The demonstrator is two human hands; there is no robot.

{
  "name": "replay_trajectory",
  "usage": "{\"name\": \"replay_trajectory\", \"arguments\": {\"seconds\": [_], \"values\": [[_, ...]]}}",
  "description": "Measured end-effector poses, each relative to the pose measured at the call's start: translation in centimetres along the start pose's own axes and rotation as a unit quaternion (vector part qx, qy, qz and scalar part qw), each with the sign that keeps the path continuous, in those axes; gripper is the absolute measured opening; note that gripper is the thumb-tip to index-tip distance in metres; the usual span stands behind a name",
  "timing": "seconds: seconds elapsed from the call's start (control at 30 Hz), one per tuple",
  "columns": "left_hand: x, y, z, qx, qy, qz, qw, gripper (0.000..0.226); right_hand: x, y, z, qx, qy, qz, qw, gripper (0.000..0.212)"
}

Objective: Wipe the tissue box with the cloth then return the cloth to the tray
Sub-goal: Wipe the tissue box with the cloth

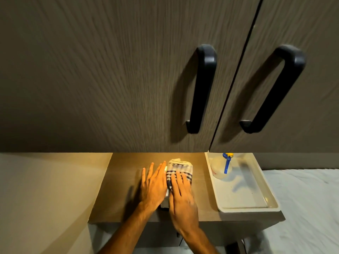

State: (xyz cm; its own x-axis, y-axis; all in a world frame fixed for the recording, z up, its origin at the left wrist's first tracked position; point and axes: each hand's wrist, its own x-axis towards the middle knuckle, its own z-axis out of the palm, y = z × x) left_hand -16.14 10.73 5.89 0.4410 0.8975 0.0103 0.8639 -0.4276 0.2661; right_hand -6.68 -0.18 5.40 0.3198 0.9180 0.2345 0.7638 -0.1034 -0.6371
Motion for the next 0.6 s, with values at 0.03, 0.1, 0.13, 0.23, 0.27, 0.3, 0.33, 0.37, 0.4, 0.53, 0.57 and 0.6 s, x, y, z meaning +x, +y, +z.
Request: {"name": "replay_trajectory", "arguments": {"seconds": [0.03,0.1,0.13,0.23,0.27,0.3,0.33,0.37,0.4,0.53,0.57,0.6], "values": [[0.0,-0.1,0.1,-0.003,0.001,0.004,1.000,0.066,1.2,0.1,-0.2,-0.028,0.002,-0.032,0.999,0.057],[0.1,-0.2,0.3,0.004,0.009,0.011,1.000,0.057,4.3,0.4,-0.8,-0.060,-0.025,-0.066,0.996,0.053],[0.1,-0.2,0.3,0.009,0.010,0.010,1.000,0.054,5.7,0.6,-1.1,-0.057,-0.043,-0.057,0.996,0.053],[0.2,0.1,0.2,-0.015,0.017,-0.017,1.000,0.053,7.2,0.7,-1.7,0.070,-0.019,0.053,0.996,0.052],[0.2,0.1,0.3,-0.025,0.024,-0.024,0.999,0.052,6.3,0.4,-1.7,0.141,0.011,0.096,0.985,0.050],[0.1,0.1,0.3,-0.030,0.028,-0.028,0.999,0.052,4.9,0.1,-1.5,0.184,0.038,0.124,0.974,0.049],[0.1,0.1,0.3,-0.028,0.026,-0.027,0.999,0.053,3.1,-0.2,-1.0,0.198,0.055,0.143,0.968,0.050],[0.1,0.0,0.3,-0.022,0.019,-0.021,0.999,0.057,1.2,-0.2,-0.2,0.182,0.060,0.145,0.971,0.050],[0.0,-0.1,0.4,-0.016,0.013,-0.010,1.000,0.062,-0.5,-0.4,0.5,0.142,0.062,0.122,0.980,0.051],[0.0,-0.3,0.4,-0.031,0.016,0.008,0.999,0.060,0.4,-1.0,0.2,-0.047,0.025,-0.051,0.997,0.055],[0.1,-0.3,0.4,-0.028,0.011,0.007,1.000,0.057,2.1,-0.8,-0.4,-0.052,0.004,-0.060,0.997,0.054],[0.2,-0.3,0.5,-0.020,0.004,0.008,1.000,0.056,3.8,-0.7,-1.1,-0.058,-0.027,-0.060,0.996,0.053]]}}
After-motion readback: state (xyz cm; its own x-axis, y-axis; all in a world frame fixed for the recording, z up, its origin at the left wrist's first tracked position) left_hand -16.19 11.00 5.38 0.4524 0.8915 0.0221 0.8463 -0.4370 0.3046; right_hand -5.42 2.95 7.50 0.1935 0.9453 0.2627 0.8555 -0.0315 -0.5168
